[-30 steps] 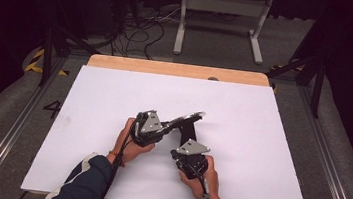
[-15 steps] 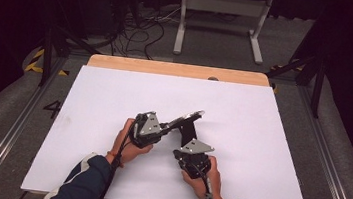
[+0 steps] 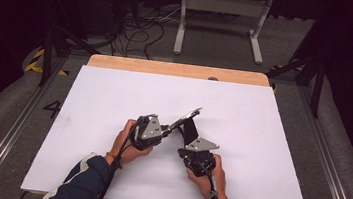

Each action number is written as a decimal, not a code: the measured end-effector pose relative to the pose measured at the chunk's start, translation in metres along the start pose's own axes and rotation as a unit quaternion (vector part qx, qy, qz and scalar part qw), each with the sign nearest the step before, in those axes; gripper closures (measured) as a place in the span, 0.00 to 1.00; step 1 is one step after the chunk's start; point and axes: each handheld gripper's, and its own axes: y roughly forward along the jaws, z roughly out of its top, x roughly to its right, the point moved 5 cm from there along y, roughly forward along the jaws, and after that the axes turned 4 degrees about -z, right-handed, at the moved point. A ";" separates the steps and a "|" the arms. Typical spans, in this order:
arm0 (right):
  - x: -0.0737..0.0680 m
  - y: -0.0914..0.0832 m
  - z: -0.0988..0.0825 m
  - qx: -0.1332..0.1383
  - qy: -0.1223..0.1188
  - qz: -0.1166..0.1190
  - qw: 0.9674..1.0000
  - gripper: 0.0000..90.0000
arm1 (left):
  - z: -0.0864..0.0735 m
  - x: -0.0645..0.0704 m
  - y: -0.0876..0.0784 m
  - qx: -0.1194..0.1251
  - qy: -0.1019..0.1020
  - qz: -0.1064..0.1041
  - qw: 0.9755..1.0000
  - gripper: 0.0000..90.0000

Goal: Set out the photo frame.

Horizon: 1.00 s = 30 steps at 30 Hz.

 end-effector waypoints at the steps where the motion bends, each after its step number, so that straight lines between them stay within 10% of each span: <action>1: 0.001 0.000 0.000 0.000 0.001 -0.001 1.000 1.00 | 0.000 0.001 0.000 0.000 0.002 0.000 1.000 0.88; 30: 0.007 -0.004 0.000 0.005 -0.015 0.007 1.000 1.00 | -0.001 0.006 0.006 -0.013 0.002 -0.002 1.000 0.80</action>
